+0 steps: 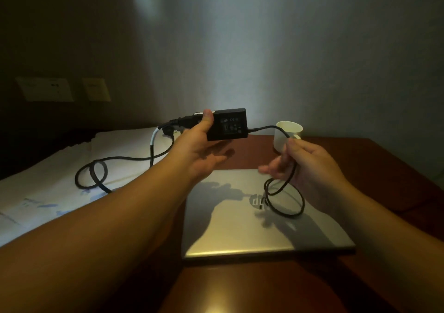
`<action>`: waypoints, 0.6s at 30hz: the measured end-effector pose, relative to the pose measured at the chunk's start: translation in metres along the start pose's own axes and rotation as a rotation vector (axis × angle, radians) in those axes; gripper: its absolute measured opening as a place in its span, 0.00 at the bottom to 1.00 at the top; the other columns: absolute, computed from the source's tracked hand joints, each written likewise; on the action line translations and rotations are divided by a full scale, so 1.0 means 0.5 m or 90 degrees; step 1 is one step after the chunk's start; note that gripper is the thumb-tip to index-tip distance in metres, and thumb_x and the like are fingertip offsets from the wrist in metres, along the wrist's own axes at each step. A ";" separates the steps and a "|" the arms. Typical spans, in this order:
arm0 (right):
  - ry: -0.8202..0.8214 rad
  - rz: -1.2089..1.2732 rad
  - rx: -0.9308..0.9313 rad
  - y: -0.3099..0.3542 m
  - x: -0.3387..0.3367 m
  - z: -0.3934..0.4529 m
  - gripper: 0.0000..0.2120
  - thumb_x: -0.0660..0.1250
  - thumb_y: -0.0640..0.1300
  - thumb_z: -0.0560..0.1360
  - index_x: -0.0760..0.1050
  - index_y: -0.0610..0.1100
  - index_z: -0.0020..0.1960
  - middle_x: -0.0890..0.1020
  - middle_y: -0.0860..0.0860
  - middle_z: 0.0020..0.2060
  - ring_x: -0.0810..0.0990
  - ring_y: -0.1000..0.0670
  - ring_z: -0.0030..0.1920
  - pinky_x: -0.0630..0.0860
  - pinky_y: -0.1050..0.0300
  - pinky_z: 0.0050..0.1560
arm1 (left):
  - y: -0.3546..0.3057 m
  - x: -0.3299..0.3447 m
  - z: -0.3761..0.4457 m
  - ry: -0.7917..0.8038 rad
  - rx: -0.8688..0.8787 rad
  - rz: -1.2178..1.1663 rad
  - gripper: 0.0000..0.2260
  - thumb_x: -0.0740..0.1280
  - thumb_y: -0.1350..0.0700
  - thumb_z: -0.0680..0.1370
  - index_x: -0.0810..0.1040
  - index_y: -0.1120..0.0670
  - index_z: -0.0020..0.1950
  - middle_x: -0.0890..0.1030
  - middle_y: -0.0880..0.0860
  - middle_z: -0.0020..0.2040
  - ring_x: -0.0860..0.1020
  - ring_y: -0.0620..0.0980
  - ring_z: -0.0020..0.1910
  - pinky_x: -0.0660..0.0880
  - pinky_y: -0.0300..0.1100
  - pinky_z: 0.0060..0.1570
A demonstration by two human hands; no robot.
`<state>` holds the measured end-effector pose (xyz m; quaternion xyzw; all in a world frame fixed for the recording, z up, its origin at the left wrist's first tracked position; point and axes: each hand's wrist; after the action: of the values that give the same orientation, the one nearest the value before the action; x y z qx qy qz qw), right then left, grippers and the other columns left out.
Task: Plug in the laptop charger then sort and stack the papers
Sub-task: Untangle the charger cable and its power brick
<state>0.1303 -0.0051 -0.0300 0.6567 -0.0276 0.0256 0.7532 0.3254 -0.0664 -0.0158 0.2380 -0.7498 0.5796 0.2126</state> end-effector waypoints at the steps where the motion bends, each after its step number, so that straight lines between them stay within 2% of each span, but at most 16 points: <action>1: 0.021 0.044 0.019 0.003 -0.004 -0.002 0.13 0.54 0.45 0.84 0.68 0.39 0.45 0.75 0.42 0.30 0.80 0.44 0.32 0.81 0.51 0.40 | -0.003 0.004 0.008 -0.006 0.000 -0.014 0.25 0.72 0.48 0.73 0.72 0.55 0.67 0.84 0.60 0.55 0.85 0.62 0.48 0.80 0.61 0.39; 2: 0.037 0.048 0.033 0.004 -0.011 -0.002 0.13 0.54 0.45 0.83 0.68 0.39 0.45 0.70 0.43 0.29 0.74 0.44 0.29 0.79 0.51 0.34 | -0.006 0.007 0.017 -0.011 -0.001 -0.022 0.23 0.71 0.48 0.75 0.72 0.55 0.66 0.84 0.61 0.55 0.84 0.62 0.49 0.80 0.60 0.39; 4: 0.027 -0.040 0.034 0.000 -0.035 0.013 0.14 0.54 0.45 0.84 0.70 0.39 0.45 0.68 0.45 0.29 0.67 0.46 0.27 0.71 0.53 0.27 | -0.011 0.019 0.032 -0.027 0.003 -0.017 0.21 0.70 0.48 0.77 0.72 0.56 0.65 0.84 0.61 0.55 0.83 0.62 0.50 0.80 0.58 0.38; 6: -0.017 -0.223 -0.008 -0.007 -0.057 0.034 0.15 0.56 0.46 0.84 0.73 0.39 0.43 0.69 0.46 0.28 0.66 0.47 0.28 0.64 0.55 0.28 | -0.012 0.028 0.048 -0.045 0.006 -0.002 0.22 0.70 0.48 0.77 0.71 0.57 0.66 0.83 0.61 0.55 0.82 0.62 0.50 0.82 0.55 0.35; 8: -0.062 -0.525 -0.090 -0.013 -0.081 0.057 0.15 0.59 0.49 0.82 0.77 0.46 0.41 0.76 0.50 0.31 0.73 0.49 0.32 0.68 0.55 0.32 | -0.008 0.032 0.067 -0.075 0.000 0.017 0.22 0.71 0.47 0.76 0.72 0.57 0.65 0.83 0.60 0.55 0.82 0.61 0.50 0.83 0.53 0.35; 10: -0.065 -0.817 -0.136 -0.022 -0.102 0.078 0.15 0.57 0.55 0.82 0.77 0.50 0.44 0.79 0.53 0.37 0.77 0.51 0.37 0.74 0.55 0.35 | 0.000 0.032 0.089 -0.102 -0.009 0.043 0.23 0.71 0.47 0.76 0.72 0.57 0.65 0.83 0.59 0.53 0.82 0.60 0.50 0.83 0.50 0.35; 11: -0.065 -0.913 -0.137 -0.025 -0.109 0.087 0.15 0.56 0.57 0.82 0.77 0.52 0.47 0.80 0.52 0.38 0.77 0.51 0.38 0.77 0.54 0.36 | 0.004 0.031 0.098 -0.112 -0.015 0.062 0.22 0.72 0.47 0.76 0.72 0.56 0.64 0.83 0.59 0.52 0.82 0.59 0.49 0.83 0.50 0.34; 13: -0.055 -1.060 -0.119 -0.032 -0.115 0.107 0.15 0.53 0.58 0.82 0.75 0.53 0.51 0.79 0.51 0.39 0.78 0.51 0.37 0.81 0.53 0.39 | 0.014 0.031 0.119 -0.125 -0.030 0.105 0.21 0.72 0.47 0.76 0.73 0.56 0.63 0.83 0.58 0.50 0.83 0.57 0.46 0.83 0.49 0.33; 15: -0.027 -1.159 -0.077 -0.043 -0.115 0.127 0.15 0.51 0.57 0.83 0.74 0.53 0.54 0.78 0.50 0.39 0.78 0.50 0.37 0.80 0.55 0.39 | 0.028 0.032 0.139 -0.134 -0.050 0.142 0.19 0.71 0.47 0.77 0.74 0.57 0.62 0.84 0.58 0.48 0.83 0.57 0.46 0.83 0.50 0.37; 18: -0.013 -1.187 -0.009 -0.070 -0.113 0.157 0.15 0.52 0.55 0.84 0.74 0.50 0.57 0.78 0.49 0.41 0.78 0.50 0.38 0.77 0.56 0.39 | 0.047 0.032 0.162 -0.134 -0.078 0.171 0.15 0.68 0.50 0.80 0.74 0.58 0.62 0.83 0.59 0.49 0.82 0.58 0.47 0.81 0.54 0.44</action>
<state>0.0761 -0.0876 -0.0581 0.4090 0.5040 -0.5954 0.4734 0.2949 -0.1415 -0.0438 0.1813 -0.8269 0.5280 0.0678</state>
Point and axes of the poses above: each hand's wrist, its own z-axis towards the middle knuckle, its own x-axis out of the palm, y = z × x
